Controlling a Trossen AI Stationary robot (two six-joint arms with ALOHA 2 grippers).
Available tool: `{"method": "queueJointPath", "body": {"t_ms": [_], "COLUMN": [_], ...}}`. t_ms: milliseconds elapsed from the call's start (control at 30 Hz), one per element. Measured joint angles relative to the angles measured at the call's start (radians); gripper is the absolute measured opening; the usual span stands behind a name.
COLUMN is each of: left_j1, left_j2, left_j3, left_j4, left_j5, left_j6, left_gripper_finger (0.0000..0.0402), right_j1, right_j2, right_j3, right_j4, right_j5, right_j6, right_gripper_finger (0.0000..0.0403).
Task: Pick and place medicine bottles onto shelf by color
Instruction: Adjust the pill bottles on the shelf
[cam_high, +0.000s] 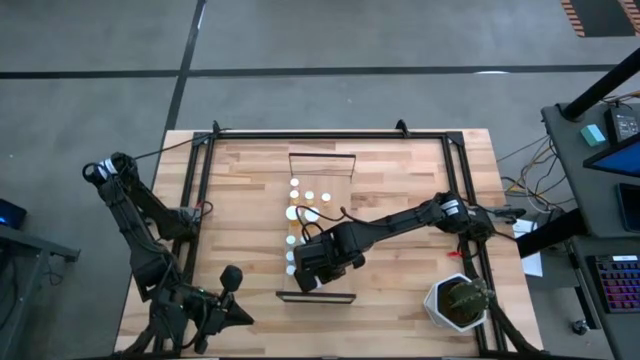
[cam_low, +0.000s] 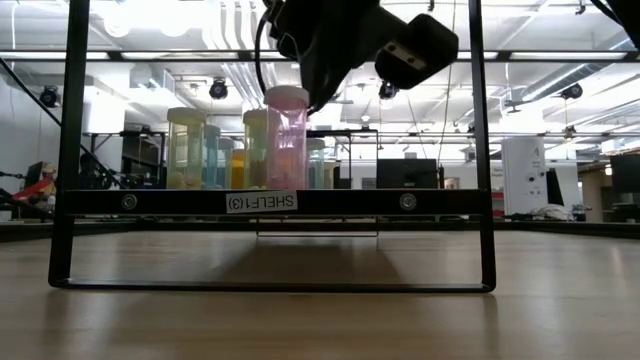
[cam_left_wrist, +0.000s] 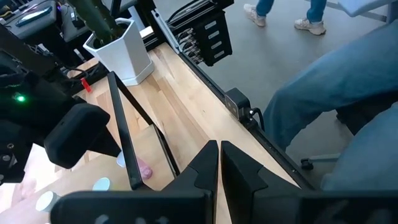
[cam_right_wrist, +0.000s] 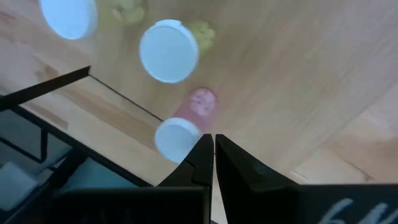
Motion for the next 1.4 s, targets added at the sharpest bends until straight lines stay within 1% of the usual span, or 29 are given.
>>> {"method": "queueJointPath", "body": {"t_ms": [400, 667, 1133, 1400], "left_j1": [0.0, 0.0, 0.0, 0.0], "left_j2": [0.0, 0.0, 0.0, 0.0], "left_j3": [0.0, 0.0, 0.0, 0.0], "left_j4": [0.0, -0.001, -0.001, -0.001], "left_j5": [0.0, 0.0, 0.0, 0.0], "left_j6": [0.0, 0.0, 0.0, 0.0], "left_gripper_finger": [0.0002, 0.0002, 0.0002, 0.0002], "right_j1": [-0.006, -0.009, -0.019, -0.019], "right_j2": [0.0, 0.0, 0.0, 0.0], "right_j3": [-0.013, -0.015, -0.015, -0.019], "right_j4": [-0.009, 0.095, 0.011, 0.107], "right_j5": [-0.02, -0.019, -0.026, -0.026], "right_j6": [-0.027, -0.02, -0.036, -0.035], "right_gripper_finger": [0.0009, 0.0009, 0.0009, 0.0009]}}
